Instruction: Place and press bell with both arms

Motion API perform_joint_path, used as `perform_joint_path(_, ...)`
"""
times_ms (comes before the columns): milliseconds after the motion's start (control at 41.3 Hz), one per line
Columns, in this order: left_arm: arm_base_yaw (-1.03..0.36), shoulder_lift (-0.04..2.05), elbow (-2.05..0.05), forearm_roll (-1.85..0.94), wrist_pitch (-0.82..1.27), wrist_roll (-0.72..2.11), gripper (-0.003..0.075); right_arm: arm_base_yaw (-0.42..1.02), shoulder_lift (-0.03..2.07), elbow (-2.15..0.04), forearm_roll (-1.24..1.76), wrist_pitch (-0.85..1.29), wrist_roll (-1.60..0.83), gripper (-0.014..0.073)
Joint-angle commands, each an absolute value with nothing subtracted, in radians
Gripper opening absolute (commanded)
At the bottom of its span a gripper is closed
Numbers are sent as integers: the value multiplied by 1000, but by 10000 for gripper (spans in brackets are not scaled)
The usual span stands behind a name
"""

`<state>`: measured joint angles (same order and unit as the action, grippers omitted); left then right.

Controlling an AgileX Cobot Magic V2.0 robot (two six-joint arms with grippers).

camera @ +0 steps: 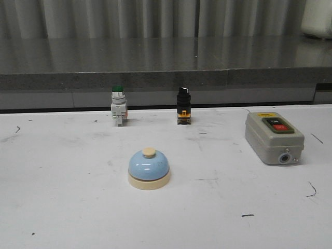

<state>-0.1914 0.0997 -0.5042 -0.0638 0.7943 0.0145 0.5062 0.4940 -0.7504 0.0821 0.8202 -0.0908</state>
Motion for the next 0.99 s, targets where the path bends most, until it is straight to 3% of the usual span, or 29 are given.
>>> perform_joint_path(0, -189, 124, -528, -70, 716, 16, -20, 499, 497, -772, 80, 753, -102, -67)
perform_joint_path(194, -184, 108, -521, -68, 698, 16, -20, 499, 497, -772, 80, 753, -102, -67)
perform_joint_path(460, -104, 4, -258, -46, 274, 16, -20, 501, 497, -772, 80, 753, -102, -67)
perform_joint_path(969, -100, -23, 25, -46, -45, 16, -20, 501, 497, -772, 80, 754, -102, -67)
